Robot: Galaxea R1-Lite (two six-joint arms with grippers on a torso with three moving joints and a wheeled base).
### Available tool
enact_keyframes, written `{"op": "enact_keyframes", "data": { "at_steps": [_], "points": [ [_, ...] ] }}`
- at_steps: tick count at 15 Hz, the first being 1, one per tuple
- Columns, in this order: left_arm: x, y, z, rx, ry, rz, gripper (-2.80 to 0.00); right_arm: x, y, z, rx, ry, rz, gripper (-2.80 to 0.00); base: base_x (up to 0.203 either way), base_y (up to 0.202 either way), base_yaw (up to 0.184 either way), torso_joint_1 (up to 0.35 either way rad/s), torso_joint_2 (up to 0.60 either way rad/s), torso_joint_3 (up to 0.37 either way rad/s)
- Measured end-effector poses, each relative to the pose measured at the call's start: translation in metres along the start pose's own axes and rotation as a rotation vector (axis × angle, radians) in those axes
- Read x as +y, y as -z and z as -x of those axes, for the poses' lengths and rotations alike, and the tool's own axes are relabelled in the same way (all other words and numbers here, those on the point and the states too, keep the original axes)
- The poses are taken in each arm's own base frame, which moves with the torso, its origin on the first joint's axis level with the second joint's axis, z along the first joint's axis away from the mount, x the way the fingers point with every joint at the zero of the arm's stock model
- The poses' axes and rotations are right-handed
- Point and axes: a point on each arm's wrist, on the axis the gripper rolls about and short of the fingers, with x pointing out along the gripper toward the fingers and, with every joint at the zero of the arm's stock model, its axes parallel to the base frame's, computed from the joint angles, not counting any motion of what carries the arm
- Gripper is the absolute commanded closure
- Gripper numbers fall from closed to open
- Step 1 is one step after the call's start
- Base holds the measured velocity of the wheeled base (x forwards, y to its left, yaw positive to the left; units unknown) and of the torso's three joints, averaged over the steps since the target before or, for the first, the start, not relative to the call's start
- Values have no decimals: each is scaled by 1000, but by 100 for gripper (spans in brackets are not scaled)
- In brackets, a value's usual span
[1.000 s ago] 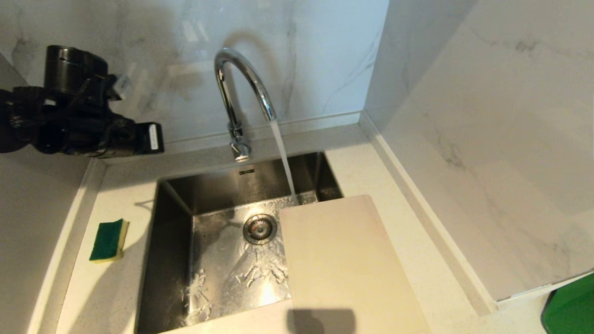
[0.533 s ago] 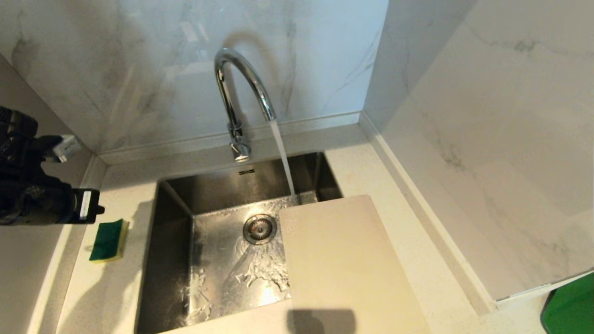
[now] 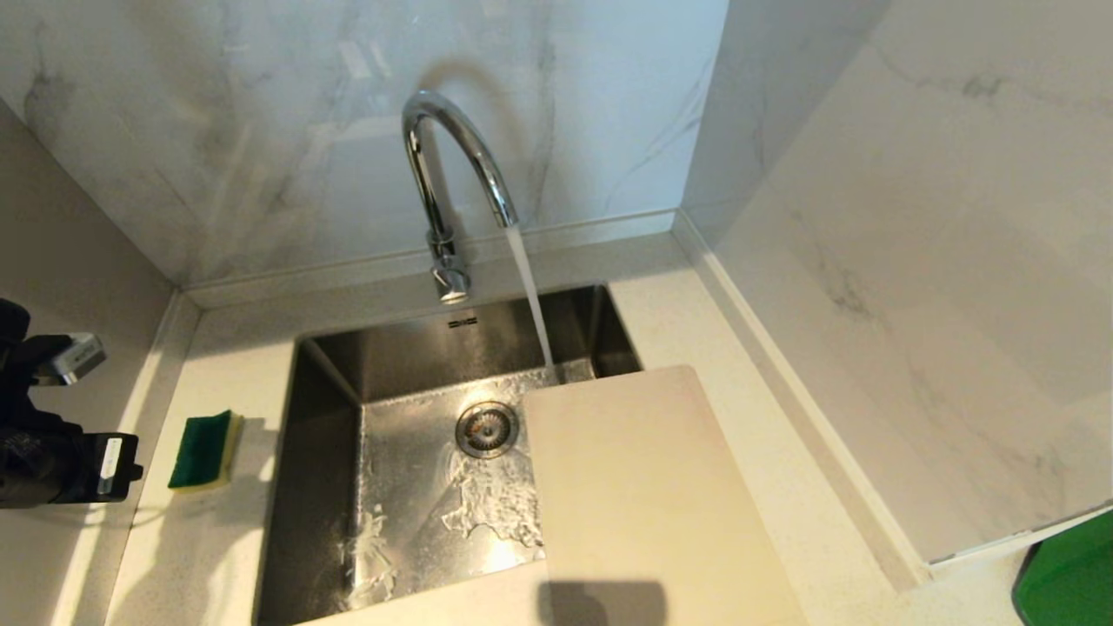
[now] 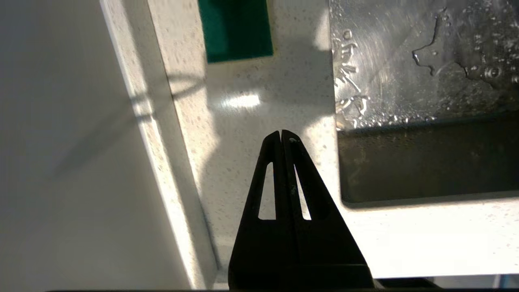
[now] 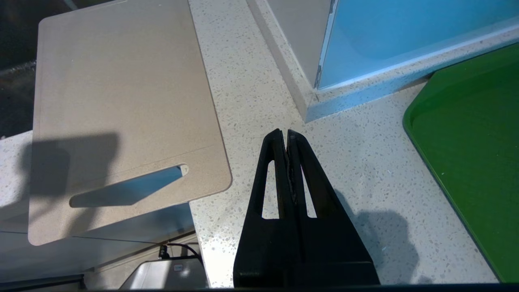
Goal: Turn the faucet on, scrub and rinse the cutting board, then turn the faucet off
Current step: Pick up the cleaning cloth
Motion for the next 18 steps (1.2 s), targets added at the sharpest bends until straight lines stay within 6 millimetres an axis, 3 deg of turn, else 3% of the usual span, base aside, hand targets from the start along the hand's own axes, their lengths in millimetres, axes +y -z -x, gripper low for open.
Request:
{"op": "enact_keyframes", "data": {
  "at_steps": [7, 11, 12, 18],
  "points": [
    [4, -27, -4, -43, -85, -61, 0, 0, 0, 0, 0, 0, 0, 0, 0, 0, 0, 0, 0, 0],
    [15, -27, -23, 49, -110, -91, 0, 0, 0, 0, 0, 0, 0, 0, 0, 0, 0, 0, 0, 0],
    [16, -25, -28, 77, -107, -95, -280, 0, 0, 0, 0, 0, 0, 0, 0, 0, 0, 0, 0, 0],
    [15, -15, -50, 164, -54, -92, -280, 0, 0, 0, 0, 0, 0, 0, 0, 0, 0, 0, 0, 0]
  ]
}}
